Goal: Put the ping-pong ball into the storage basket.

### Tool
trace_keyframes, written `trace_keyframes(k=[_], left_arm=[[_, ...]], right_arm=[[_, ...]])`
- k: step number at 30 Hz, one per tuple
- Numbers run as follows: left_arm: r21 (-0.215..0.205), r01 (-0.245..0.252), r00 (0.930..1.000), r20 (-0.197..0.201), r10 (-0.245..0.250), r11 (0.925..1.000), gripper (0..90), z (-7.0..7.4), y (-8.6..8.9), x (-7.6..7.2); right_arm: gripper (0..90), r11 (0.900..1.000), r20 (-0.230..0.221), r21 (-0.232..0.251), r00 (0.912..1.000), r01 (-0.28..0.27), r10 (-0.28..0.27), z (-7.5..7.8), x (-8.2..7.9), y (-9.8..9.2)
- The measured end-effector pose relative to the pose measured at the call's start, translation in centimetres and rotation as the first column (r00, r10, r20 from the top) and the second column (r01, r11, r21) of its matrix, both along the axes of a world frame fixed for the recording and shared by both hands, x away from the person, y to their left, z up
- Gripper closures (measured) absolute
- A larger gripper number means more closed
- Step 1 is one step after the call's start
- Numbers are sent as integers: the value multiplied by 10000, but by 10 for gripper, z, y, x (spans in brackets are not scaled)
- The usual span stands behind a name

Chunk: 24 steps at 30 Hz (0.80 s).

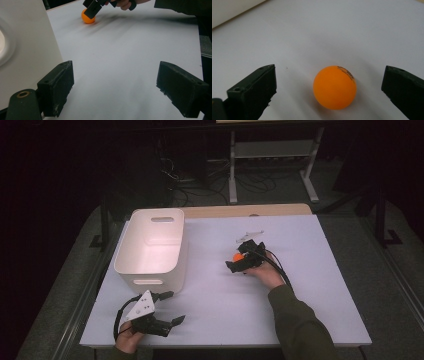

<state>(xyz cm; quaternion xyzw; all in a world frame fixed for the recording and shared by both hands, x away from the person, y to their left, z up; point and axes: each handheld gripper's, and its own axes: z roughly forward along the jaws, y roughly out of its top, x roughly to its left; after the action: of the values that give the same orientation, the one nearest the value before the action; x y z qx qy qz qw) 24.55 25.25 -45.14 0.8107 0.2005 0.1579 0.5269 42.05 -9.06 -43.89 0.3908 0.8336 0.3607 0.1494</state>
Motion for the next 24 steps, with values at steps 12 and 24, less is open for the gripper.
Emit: trace_keyframes(k=[12, 24], left_arm=[[2, 0, 10000, 13, 0, 10000, 141, 0, 0, 0], [37, -2, 10000, 28, 2, 10000, 141, 0, 0, 0]], right_arm=[[0, 9996, -222, -263, 9997, 61, -67, -9, 2, 3], [0, 9988, -434, -462, 9989, 157, -177, -14, 3, 5]])
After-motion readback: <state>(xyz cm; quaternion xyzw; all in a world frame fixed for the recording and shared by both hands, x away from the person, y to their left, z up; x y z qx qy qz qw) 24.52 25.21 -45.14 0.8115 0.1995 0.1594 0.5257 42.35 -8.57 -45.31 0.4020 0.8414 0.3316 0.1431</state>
